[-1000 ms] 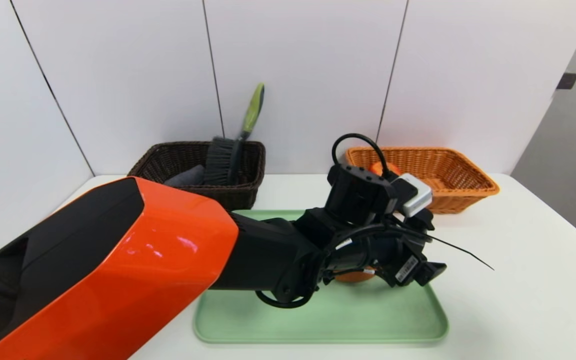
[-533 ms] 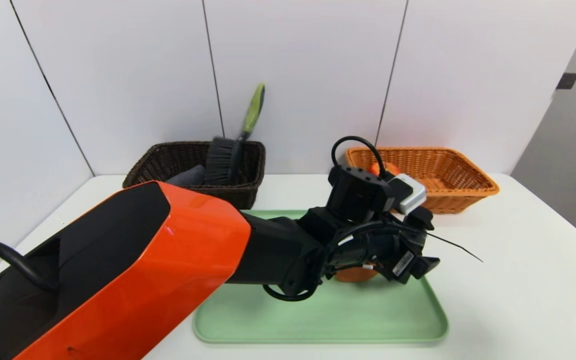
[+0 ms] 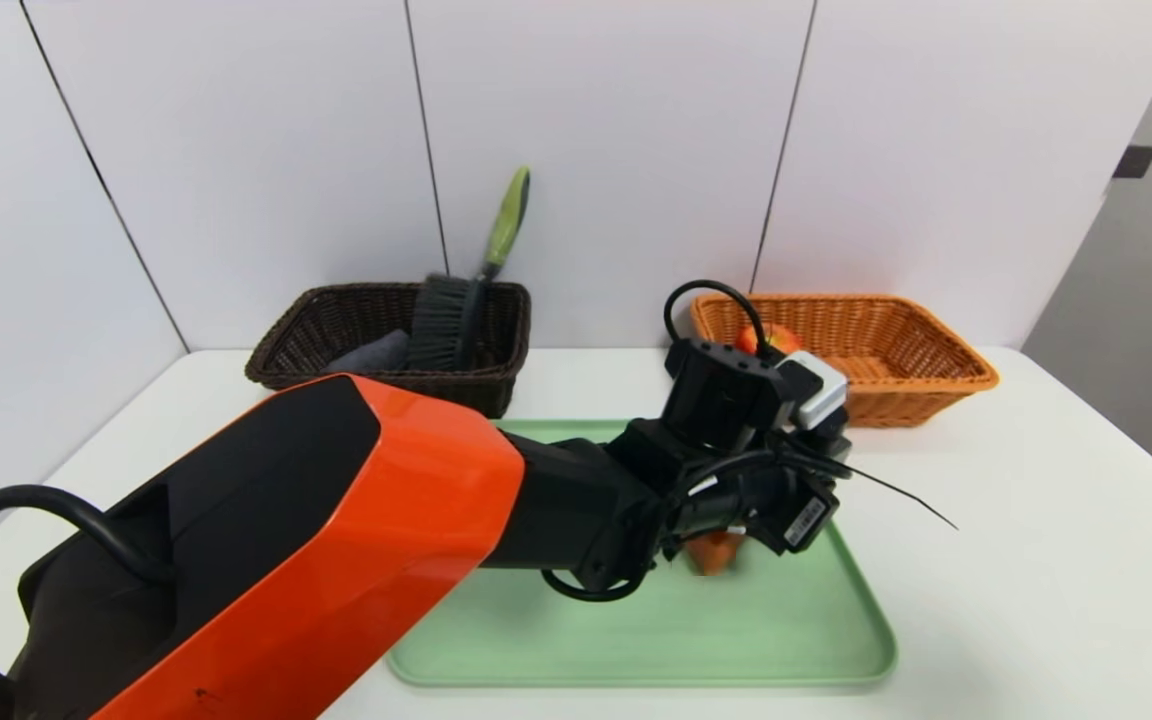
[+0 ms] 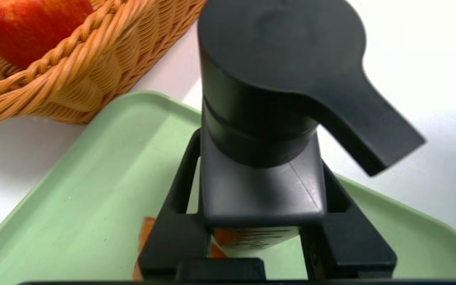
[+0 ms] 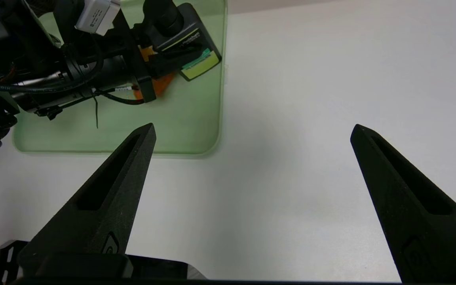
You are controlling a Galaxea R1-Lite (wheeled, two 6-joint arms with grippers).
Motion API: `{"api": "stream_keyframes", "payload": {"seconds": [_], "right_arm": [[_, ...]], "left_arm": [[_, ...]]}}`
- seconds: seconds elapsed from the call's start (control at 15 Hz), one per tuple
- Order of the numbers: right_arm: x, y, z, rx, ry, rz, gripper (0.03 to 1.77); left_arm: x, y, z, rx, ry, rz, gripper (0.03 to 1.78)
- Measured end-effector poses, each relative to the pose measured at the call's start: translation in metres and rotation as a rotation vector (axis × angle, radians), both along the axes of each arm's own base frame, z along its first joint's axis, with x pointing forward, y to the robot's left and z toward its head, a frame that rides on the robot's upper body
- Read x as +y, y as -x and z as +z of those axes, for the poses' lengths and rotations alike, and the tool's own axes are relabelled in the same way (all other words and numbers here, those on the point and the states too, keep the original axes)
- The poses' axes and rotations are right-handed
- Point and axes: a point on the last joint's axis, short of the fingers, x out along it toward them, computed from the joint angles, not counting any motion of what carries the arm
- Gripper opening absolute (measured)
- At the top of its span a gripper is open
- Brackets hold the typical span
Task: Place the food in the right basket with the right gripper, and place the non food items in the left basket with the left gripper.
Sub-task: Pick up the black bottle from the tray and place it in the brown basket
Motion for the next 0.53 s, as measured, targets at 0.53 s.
{"api": "stream_keyframes", "payload": {"seconds": [0.53], "right_arm": [[-0.001,0.004,0.001,-0.013,-0.003,0.000,1.70]], "left_arm": [[0.025,0.012,0.057,-0.023,0.037,0.012,0.61]]}}
